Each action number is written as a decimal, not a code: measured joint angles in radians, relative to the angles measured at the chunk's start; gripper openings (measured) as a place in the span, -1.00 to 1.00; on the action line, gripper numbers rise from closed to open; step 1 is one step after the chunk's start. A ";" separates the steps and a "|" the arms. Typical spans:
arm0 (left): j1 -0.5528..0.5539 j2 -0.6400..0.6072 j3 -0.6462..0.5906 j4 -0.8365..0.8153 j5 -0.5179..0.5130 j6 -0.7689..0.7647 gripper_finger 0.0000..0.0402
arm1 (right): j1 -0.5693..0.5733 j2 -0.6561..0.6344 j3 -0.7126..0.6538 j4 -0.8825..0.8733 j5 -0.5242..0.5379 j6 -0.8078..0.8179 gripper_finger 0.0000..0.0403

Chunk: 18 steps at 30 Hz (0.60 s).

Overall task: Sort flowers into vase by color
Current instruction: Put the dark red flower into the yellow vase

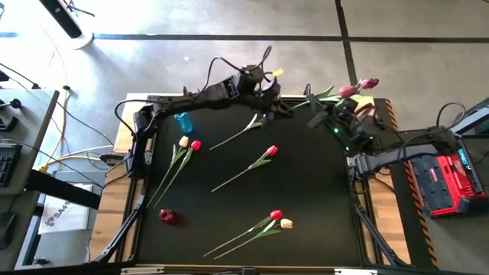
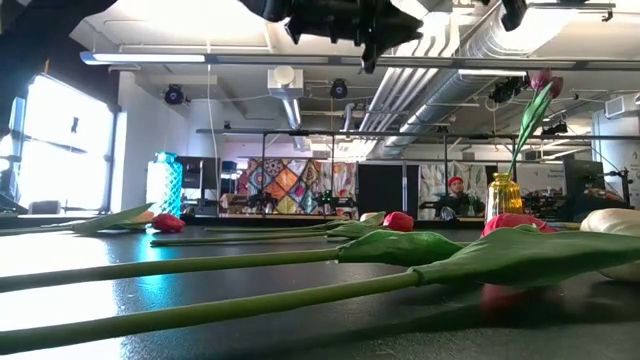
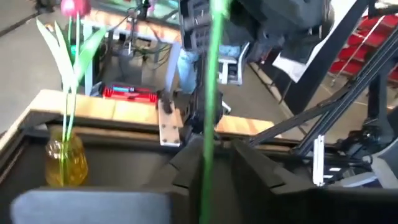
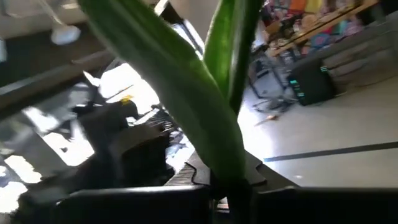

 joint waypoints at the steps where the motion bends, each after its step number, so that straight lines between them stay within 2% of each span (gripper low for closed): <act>1: -0.003 0.000 -0.008 -0.005 -0.007 -0.011 -0.56 | -0.012 -0.003 0.000 -0.024 0.004 0.000 -0.97; 4: -0.006 0.000 -0.029 -0.026 -0.025 -0.035 -0.41 | -0.060 -0.025 0.000 -0.124 0.026 0.000 -0.99; 8: -0.004 0.001 -0.035 -0.100 -0.046 -0.013 -0.30 | -0.138 -0.059 0.000 -0.347 0.061 0.047 -0.99; 13: -0.005 0.001 -0.035 -0.194 -0.101 -0.003 -0.26 | -0.250 -0.090 0.000 -0.620 0.073 0.176 -1.00; 18: -0.005 0.001 -0.035 -0.242 -0.105 0.019 -0.26 | -0.339 -0.097 0.000 -0.698 0.036 0.190 -1.00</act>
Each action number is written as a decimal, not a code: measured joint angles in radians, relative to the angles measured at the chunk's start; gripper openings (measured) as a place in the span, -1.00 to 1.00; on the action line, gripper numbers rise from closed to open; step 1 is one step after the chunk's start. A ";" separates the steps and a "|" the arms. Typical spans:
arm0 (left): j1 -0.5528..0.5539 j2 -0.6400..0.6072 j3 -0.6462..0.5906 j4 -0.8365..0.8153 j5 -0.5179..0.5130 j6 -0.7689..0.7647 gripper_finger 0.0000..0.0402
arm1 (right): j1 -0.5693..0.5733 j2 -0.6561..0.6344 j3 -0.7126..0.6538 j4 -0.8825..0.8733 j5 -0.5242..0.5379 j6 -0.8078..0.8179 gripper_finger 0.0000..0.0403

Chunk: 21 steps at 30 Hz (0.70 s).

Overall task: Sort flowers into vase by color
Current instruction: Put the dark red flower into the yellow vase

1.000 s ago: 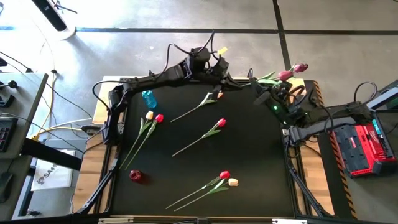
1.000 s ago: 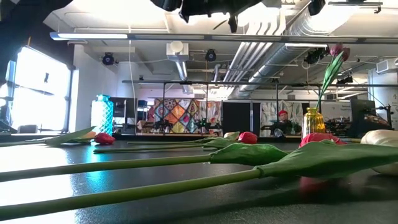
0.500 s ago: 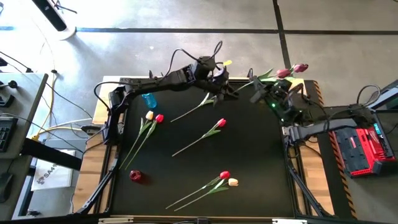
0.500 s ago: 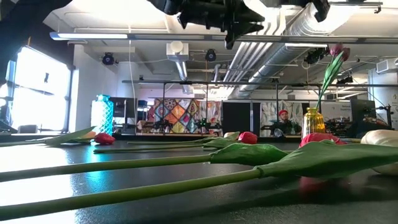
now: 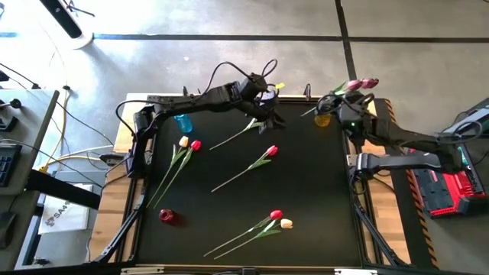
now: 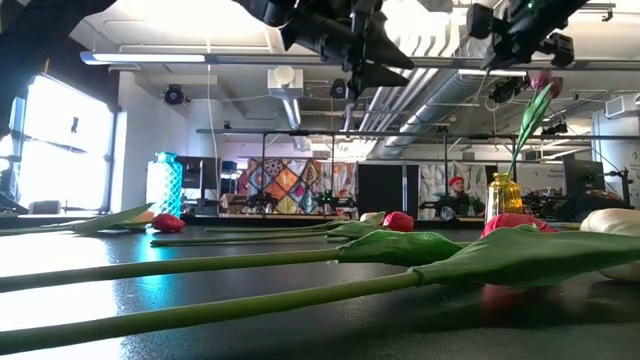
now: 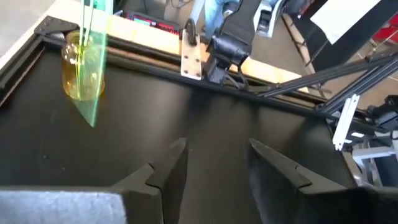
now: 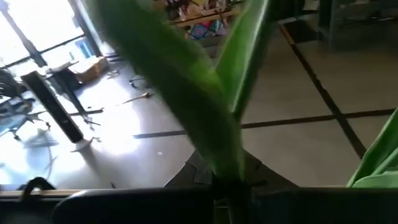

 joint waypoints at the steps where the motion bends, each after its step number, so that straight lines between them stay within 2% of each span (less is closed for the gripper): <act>1: -0.001 0.000 0.000 -0.003 0.000 0.000 -0.26 | -0.013 0.000 0.000 0.000 -0.010 -0.011 -1.00; 9: -0.002 0.000 0.000 -0.010 -0.003 0.003 -0.26 | -0.113 0.000 0.000 0.002 -0.001 -0.130 -1.00; 21: 0.001 0.000 0.000 -0.009 -0.028 0.037 -0.26 | -0.270 -0.002 0.022 -0.013 -0.083 -0.174 -1.00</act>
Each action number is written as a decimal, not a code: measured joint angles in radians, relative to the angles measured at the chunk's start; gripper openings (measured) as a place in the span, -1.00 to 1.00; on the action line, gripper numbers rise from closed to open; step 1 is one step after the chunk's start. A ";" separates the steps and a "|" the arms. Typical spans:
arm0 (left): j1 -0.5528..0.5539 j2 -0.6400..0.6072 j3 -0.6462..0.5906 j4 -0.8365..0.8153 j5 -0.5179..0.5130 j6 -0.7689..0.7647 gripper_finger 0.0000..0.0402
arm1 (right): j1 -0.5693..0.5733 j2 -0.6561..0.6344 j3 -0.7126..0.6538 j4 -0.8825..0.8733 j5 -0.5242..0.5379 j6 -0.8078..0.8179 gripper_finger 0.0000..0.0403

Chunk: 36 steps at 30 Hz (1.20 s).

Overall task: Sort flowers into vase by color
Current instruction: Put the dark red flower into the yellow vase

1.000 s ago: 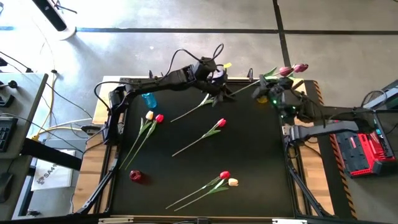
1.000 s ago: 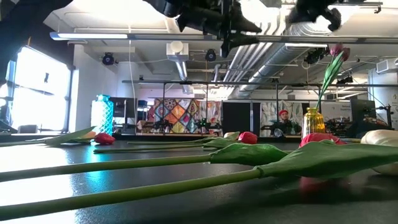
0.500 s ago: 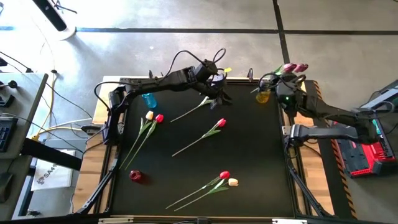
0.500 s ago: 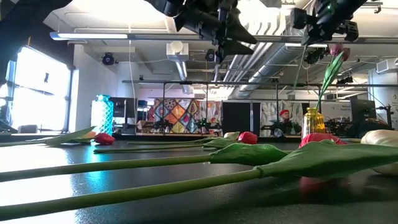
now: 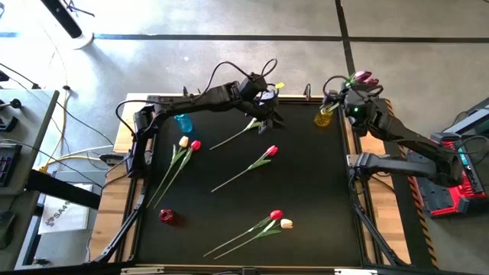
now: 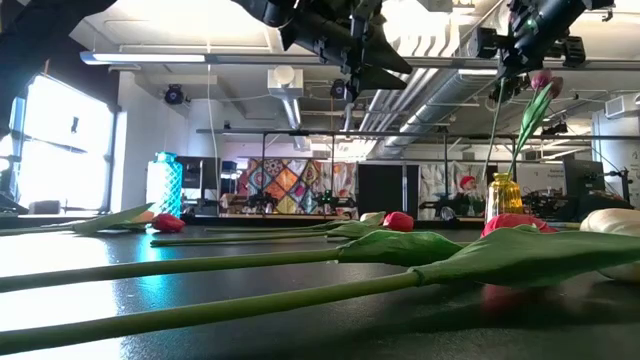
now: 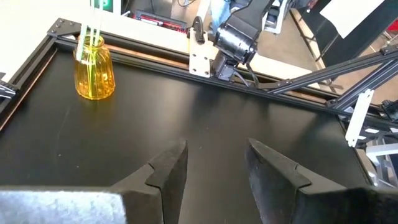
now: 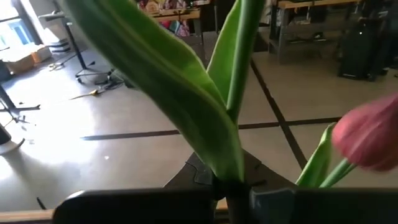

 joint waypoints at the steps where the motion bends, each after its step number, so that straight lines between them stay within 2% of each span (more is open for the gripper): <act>1: 0.000 0.000 0.000 0.000 0.000 0.000 -0.26 | -0.012 -0.001 0.010 0.000 -0.010 -0.014 -1.00; 7: 0.001 0.000 0.000 0.009 -0.001 0.000 -0.26 | -0.073 -0.002 0.101 -0.060 -0.057 -0.091 -1.00; 12: 0.006 0.000 0.000 0.031 -0.001 0.000 -0.26 | -0.113 0.002 0.146 -0.224 -0.129 0.006 -1.00; 15: 0.012 0.000 0.001 0.045 -0.014 0.000 -0.26 | -0.131 0.007 0.134 -0.263 -0.165 0.046 -1.00; 24: 0.022 0.000 0.001 0.082 -0.036 -0.003 -0.26 | -0.131 0.047 0.093 -0.254 -0.182 0.072 -1.00; 29: 0.022 0.000 0.001 0.077 -0.035 -0.003 -0.26 | -0.131 0.045 0.095 -0.184 -0.224 0.067 -1.00; 33: 0.022 0.000 0.001 0.077 -0.035 -0.002 -0.26 | -0.133 0.045 0.142 -0.172 -0.215 0.021 -1.00; 36: 0.022 0.000 0.001 0.077 -0.035 0.000 -0.26 | -0.144 0.044 0.170 -0.171 -0.164 -0.043 -1.00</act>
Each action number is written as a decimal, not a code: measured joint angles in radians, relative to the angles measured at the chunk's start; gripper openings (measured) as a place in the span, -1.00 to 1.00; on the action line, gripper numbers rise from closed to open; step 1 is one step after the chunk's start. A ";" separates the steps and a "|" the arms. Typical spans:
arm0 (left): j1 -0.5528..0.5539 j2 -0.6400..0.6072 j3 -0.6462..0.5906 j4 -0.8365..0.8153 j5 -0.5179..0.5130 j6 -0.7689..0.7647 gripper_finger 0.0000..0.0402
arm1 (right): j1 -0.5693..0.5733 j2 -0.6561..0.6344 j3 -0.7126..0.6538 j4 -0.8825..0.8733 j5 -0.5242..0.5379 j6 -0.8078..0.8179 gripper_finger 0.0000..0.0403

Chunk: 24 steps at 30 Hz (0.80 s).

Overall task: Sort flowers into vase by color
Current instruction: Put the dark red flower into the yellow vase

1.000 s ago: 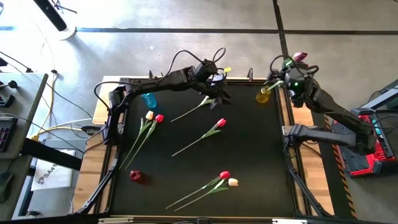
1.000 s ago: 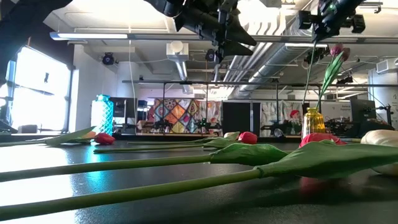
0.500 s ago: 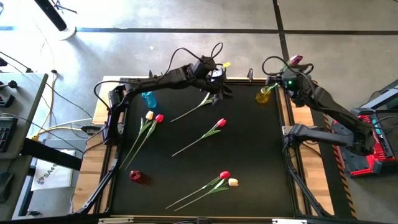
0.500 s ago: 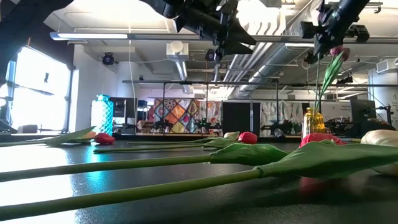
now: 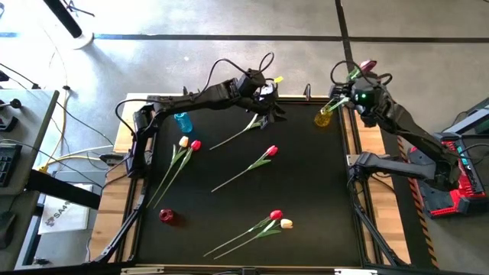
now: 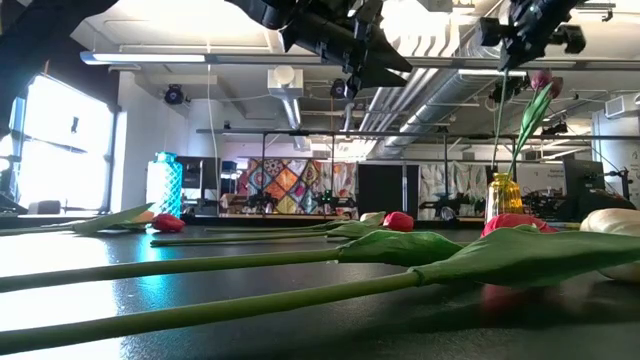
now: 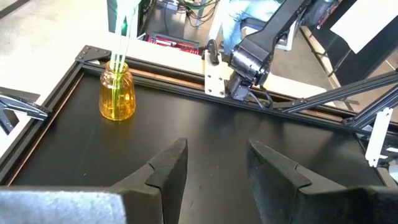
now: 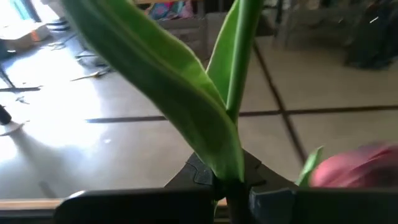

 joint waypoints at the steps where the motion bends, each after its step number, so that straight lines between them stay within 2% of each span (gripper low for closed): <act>1: 0.000 0.000 0.000 0.000 0.000 0.000 -0.26 | -0.007 0.000 0.004 0.000 0.008 -0.014 -1.00; 7: 0.016 0.000 0.000 0.001 0.000 0.000 -0.26 | -0.050 0.007 -0.011 -0.019 -0.032 -0.013 -1.00; 15: 0.044 0.000 0.000 0.002 -0.001 0.000 -0.26 | -0.052 0.071 -0.032 -0.042 -0.091 0.009 -1.00; 18: 0.046 0.000 0.000 0.002 -0.049 -0.022 -0.26 | -0.052 0.102 -0.032 -0.044 -0.105 0.009 -0.98; 21: 0.049 -0.001 0.000 0.002 -0.089 -0.028 -0.26 | -0.052 0.124 -0.032 -0.045 -0.120 0.011 -0.86; 24: 0.053 -0.001 0.000 0.002 -0.091 -0.028 -0.26 | -0.052 0.129 -0.032 -0.049 -0.123 0.043 -0.64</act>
